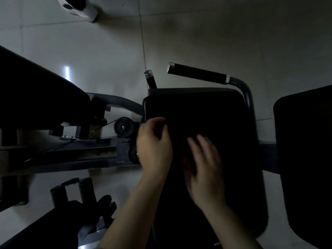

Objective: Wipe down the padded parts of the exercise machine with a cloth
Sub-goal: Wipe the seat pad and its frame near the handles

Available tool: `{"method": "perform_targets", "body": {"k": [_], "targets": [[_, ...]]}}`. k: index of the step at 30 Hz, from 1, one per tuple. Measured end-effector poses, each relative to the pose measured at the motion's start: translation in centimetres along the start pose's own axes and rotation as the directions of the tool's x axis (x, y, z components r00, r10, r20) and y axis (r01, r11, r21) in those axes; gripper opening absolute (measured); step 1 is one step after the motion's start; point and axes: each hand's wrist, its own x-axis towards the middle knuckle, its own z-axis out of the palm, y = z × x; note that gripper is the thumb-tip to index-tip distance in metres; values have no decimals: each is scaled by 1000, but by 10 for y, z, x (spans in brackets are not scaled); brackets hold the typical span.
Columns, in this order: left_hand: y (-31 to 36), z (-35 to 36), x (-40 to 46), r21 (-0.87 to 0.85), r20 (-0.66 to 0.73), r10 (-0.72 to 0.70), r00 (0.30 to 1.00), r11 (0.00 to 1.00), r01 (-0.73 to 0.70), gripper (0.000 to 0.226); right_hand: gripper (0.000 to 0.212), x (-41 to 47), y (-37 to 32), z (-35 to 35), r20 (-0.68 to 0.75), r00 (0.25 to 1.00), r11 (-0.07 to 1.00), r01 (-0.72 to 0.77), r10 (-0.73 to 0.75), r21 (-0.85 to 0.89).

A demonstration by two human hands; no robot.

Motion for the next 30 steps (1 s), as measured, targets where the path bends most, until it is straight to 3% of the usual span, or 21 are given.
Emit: {"method": "perform_targets", "body": {"k": [2,3,5,7,8,9,11,13,16,18,20,23,24,27,30], "targets": [[-21,-9,4,64,-147,-10,989,998,20,26,57,3,-5,25,113,993,985,-9,30,-175],[-29,-11,5,45,-151,-87,985,995,95,33,58,7,-4,31,144,989,981,18,9,-191],[-42,-8,7,-94,2,-283,959,955,282,46,56,22,4,28,221,955,959,236,-199,-155],[-46,-3,6,-157,177,-371,911,903,399,57,53,48,33,15,291,853,863,486,-434,-137],[-46,-2,6,-162,213,-382,899,894,418,60,53,67,49,7,289,835,828,529,-468,-186],[-45,-2,6,-163,223,-381,897,893,420,61,54,85,64,0,250,871,840,481,-423,-253],[-43,-5,5,-180,229,-370,900,893,413,60,57,111,83,-10,89,990,943,129,-107,-308],[-45,-5,7,-181,196,-352,915,905,386,60,60,122,80,-9,-60,973,947,-229,221,-226],[-48,-1,5,-222,164,-335,928,904,365,62,65,126,34,12,-181,894,897,-431,410,-100],[-50,2,6,-220,113,-340,934,908,357,63,59,116,-7,29,-162,931,941,-338,328,-35],[-55,4,6,-239,87,-349,933,902,360,63,50,91,-42,44,-91,993,997,-82,80,-11],[-60,1,5,-265,153,-357,922,884,386,40,47,43,-50,47,116,960,965,260,-255,-33],[-60,-1,5,-296,169,-377,911,862,412,50,48,33,-34,42,159,942,950,307,-294,-61],[-62,-11,2,-354,308,-497,811,731,583,61,57,26,40,15,161,963,964,236,-214,-126],[-73,-23,-17,-392,456,-437,775,683,616,58,57,33,107,-15,39,997,974,-60,70,-220]]}}
